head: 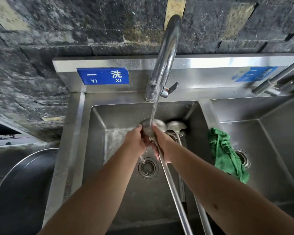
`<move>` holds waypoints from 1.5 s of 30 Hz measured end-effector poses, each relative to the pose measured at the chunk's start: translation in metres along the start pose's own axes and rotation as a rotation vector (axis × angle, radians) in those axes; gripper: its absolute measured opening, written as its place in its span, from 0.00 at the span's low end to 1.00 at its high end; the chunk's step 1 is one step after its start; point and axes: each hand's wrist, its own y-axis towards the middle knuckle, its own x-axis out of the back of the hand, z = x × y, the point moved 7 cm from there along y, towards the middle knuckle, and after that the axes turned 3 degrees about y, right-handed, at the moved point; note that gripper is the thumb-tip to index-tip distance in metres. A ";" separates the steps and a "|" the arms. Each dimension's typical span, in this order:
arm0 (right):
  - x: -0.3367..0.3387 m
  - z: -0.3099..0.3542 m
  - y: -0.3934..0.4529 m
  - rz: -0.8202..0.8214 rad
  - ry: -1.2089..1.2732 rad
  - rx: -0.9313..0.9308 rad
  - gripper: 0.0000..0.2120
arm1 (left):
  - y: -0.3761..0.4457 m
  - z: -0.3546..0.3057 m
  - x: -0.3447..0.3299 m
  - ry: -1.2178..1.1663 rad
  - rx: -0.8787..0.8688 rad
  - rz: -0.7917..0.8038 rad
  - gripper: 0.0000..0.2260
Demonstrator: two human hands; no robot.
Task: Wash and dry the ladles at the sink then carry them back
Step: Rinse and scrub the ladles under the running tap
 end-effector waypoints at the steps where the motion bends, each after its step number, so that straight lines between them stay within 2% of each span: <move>1: -0.006 0.002 0.002 -0.004 -0.027 0.049 0.33 | 0.002 -0.001 0.001 0.008 0.028 -0.031 0.16; 3: -0.015 0.006 0.005 -0.014 -0.149 0.165 0.32 | 0.004 -0.005 0.006 0.083 0.063 -0.084 0.22; 6: -0.019 0.015 0.007 -0.021 -0.216 0.279 0.25 | 0.009 -0.018 0.010 0.217 0.004 -0.089 0.23; 9: -0.019 0.019 0.007 0.032 -0.022 0.247 0.27 | -0.003 -0.029 0.008 0.220 -0.117 -0.035 0.20; 12: -0.018 0.020 0.008 0.037 0.047 0.186 0.30 | -0.023 -0.019 0.004 0.288 -0.203 0.042 0.14; 14: -0.018 0.023 0.016 -0.009 0.073 0.192 0.31 | -0.034 -0.004 0.001 0.437 -0.233 0.067 0.12; 16: -0.020 0.026 0.023 -0.053 0.075 0.217 0.30 | -0.043 0.013 0.008 0.477 -0.185 0.015 0.12; 18: -0.026 0.031 0.028 -0.046 0.073 0.240 0.24 | -0.056 0.028 0.020 0.467 -0.142 0.007 0.10; 22: -0.025 0.040 0.028 -0.058 0.179 0.248 0.12 | -0.082 0.070 0.029 0.553 -0.076 0.213 0.03; 24: -0.025 0.041 0.029 -0.036 0.250 0.274 0.10 | -0.085 0.073 0.030 0.574 -0.100 0.157 0.04; 27: -0.030 0.036 0.028 0.044 0.334 0.299 0.06 | -0.083 0.066 0.030 0.585 -0.043 0.016 0.10; 30: -0.024 0.026 0.025 0.053 0.202 0.350 0.04 | -0.068 0.055 0.025 0.649 -0.034 -0.035 0.15; 33: -0.012 0.013 0.021 0.092 0.080 0.365 0.02 | -0.054 0.050 0.014 0.769 -0.023 -0.012 0.16; 40: 0.038 0.006 0.035 -0.105 0.066 0.290 0.07 | -0.039 0.039 -0.016 1.074 -0.190 0.256 0.10; 42: 0.051 0.004 0.039 -0.175 0.044 0.271 0.06 | -0.033 0.046 -0.020 1.076 -0.184 0.331 0.07; 45: 0.064 0.002 0.048 -0.275 0.025 0.306 0.09 | -0.026 0.064 -0.013 1.090 -0.130 0.361 0.10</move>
